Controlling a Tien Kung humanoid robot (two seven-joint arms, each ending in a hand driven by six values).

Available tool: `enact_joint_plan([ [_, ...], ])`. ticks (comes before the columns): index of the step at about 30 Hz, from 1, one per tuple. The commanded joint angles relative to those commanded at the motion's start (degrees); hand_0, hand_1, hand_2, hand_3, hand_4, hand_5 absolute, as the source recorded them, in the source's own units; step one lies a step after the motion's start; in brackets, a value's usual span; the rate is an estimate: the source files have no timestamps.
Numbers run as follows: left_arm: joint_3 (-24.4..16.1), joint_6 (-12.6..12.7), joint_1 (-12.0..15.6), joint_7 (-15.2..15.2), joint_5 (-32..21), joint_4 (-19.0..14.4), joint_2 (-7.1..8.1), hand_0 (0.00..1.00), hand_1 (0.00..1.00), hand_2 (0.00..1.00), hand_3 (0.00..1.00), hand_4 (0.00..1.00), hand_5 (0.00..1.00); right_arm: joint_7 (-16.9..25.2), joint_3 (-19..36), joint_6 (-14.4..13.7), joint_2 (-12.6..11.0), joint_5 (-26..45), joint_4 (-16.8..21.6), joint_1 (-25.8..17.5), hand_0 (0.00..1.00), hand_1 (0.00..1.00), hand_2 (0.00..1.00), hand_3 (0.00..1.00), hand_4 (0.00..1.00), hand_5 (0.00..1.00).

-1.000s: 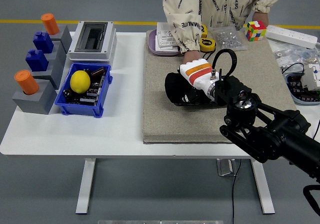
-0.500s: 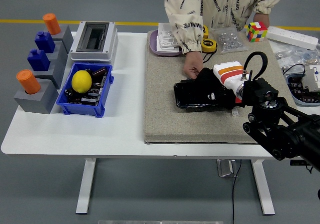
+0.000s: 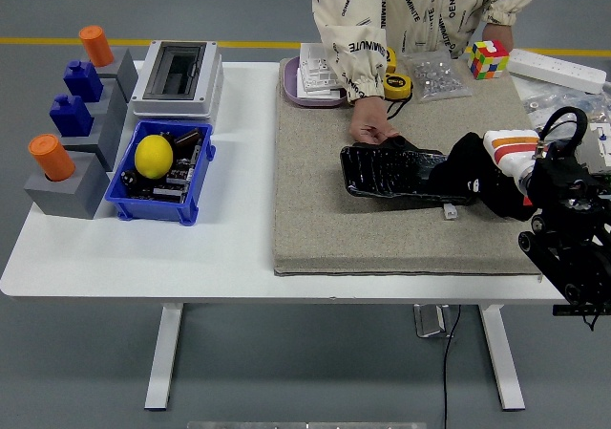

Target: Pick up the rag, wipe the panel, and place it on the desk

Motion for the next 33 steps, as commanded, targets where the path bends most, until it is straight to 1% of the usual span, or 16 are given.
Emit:
enact_joint_plan([
  [15,0.9,-0.1,0.0,-0.2,-0.4,0.0,0.12,0.650,0.696,0.742,0.566,0.598,0.474,-0.1,4.2,0.0,-2.5,-0.8,0.7,-1.3,0.289,0.391,0.456,0.465,0.998,0.257],
  [20,0.5,0.0,0.3,0.0,0.0,0.0,0.17,0.650,0.696,0.741,0.565,0.598,0.473,-0.1,5.9,0.0,-3.4,-1.2,0.8,-1.9,0.289,0.392,0.455,0.464,0.998,0.258],
  [25,0.2,-0.1,0.3,0.0,0.2,0.0,0.16,0.651,0.696,0.741,0.565,0.598,0.474,-0.2,6.6,0.0,-3.8,-1.4,1.0,-1.9,0.290,0.392,0.455,0.464,0.998,0.259],
  [33,0.4,-0.1,0.1,-0.2,-0.1,0.0,0.03,0.650,0.696,0.741,0.565,0.598,0.474,-0.4,7.0,0.1,-3.7,-1.3,1.7,-2.1,0.290,0.391,0.455,0.464,0.998,0.260],
])
